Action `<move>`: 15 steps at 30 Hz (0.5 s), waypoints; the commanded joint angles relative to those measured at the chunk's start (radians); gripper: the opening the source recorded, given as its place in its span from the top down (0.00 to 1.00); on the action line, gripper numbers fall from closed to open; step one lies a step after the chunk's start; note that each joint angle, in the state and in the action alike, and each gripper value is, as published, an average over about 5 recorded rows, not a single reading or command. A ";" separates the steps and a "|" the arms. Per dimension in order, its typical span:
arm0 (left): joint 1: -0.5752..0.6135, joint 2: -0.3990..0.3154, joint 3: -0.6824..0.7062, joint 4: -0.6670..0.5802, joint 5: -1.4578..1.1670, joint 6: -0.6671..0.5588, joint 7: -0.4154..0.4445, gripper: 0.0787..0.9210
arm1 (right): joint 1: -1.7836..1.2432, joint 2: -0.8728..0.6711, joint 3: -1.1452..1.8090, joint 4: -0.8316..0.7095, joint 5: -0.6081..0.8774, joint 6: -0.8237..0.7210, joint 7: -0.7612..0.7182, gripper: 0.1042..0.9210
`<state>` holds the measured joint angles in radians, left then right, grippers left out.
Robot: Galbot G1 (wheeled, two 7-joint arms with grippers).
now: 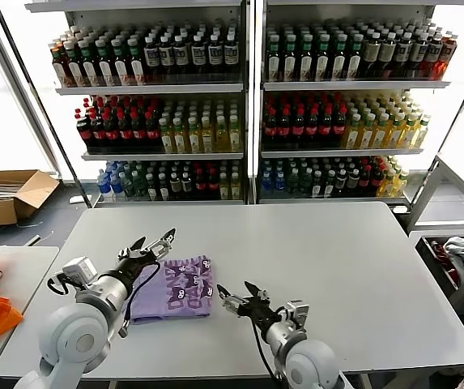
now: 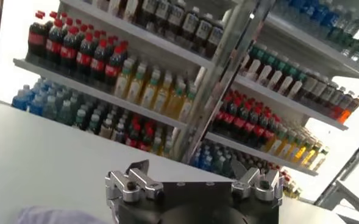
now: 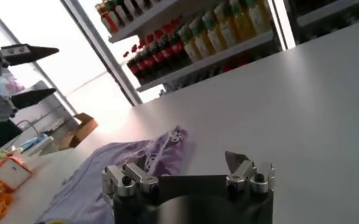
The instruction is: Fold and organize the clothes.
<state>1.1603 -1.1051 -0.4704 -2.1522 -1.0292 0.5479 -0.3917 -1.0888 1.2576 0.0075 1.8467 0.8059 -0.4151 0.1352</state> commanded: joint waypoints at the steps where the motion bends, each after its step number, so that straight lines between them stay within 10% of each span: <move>1: 0.130 0.025 -0.146 -0.079 0.111 -0.008 0.130 0.12 | 0.278 0.043 -0.232 -0.222 0.192 -0.145 0.063 0.13; 15: 0.133 0.003 -0.142 -0.087 0.120 -0.011 0.145 0.12 | 0.236 0.036 -0.210 -0.189 0.098 -0.106 0.009 0.55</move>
<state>1.2590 -1.1021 -0.5798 -2.2161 -0.9395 0.5399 -0.2849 -0.8994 1.2760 -0.1555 1.6966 0.9216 -0.5063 0.1552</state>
